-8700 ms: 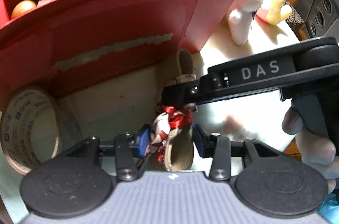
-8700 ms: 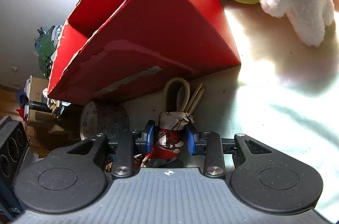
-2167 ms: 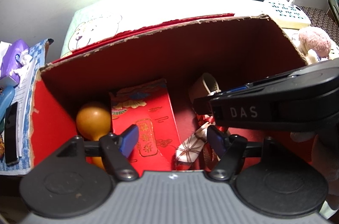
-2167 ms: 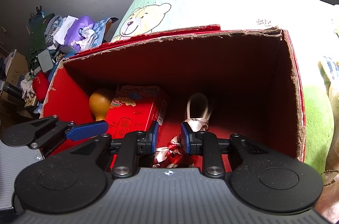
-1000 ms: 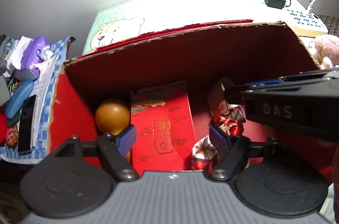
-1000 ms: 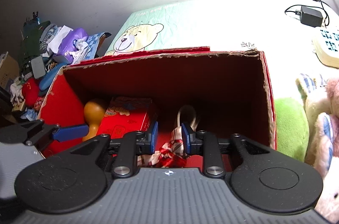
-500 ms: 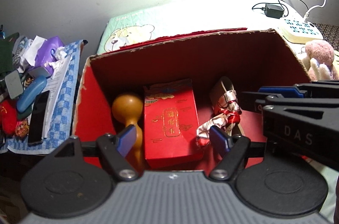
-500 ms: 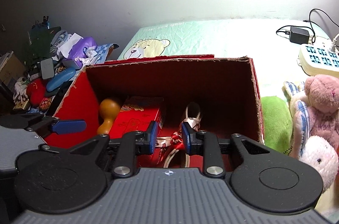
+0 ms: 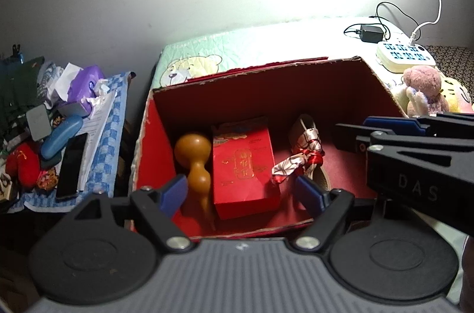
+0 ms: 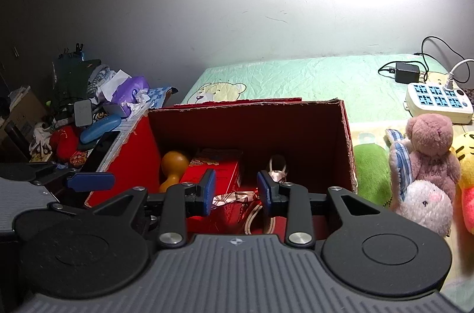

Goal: Organize objects
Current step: 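Withdraw the right gripper up out of the cardboard box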

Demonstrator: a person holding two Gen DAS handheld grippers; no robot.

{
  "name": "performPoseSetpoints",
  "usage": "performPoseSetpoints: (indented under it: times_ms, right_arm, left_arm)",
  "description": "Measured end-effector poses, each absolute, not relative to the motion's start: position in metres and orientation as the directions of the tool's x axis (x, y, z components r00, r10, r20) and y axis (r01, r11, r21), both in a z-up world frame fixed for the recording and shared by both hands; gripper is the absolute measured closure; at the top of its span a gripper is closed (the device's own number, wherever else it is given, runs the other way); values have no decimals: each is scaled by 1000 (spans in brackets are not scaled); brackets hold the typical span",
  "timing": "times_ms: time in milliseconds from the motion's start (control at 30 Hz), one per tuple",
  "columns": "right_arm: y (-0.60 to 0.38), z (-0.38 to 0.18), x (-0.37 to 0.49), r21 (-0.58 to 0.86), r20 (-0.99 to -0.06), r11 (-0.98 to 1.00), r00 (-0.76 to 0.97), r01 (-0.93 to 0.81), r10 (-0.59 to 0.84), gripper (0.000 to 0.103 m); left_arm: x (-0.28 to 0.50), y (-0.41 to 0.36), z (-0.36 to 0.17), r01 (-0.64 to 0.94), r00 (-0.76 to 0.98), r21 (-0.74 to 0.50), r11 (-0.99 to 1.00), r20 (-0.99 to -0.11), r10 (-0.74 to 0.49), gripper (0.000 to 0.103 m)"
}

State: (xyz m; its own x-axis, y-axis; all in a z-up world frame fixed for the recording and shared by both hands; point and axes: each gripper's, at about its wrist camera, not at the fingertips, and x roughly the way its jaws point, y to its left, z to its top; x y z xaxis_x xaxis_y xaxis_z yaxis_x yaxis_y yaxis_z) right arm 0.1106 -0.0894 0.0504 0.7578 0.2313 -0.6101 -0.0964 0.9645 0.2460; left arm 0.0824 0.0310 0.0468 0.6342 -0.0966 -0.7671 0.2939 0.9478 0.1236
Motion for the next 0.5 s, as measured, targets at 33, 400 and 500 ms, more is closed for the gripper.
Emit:
performPoseSetpoints:
  times_ms: [33,400,500]
  right_arm:
    - [-89,51,107,243,-607,965,761,-96,228,69]
    - [-87,49,80,269,-544,957,801,-114,248,61]
    - [-86,50,74,282,-528,951,807,-127,264,61]
  left_arm:
    - [80,32,47,296,633,118,948,-768,-102,20]
    - [58,40,49,282,630,113,953,-771,-95,19]
    - [53,42,50,282,631,111,953,-770,-97,19]
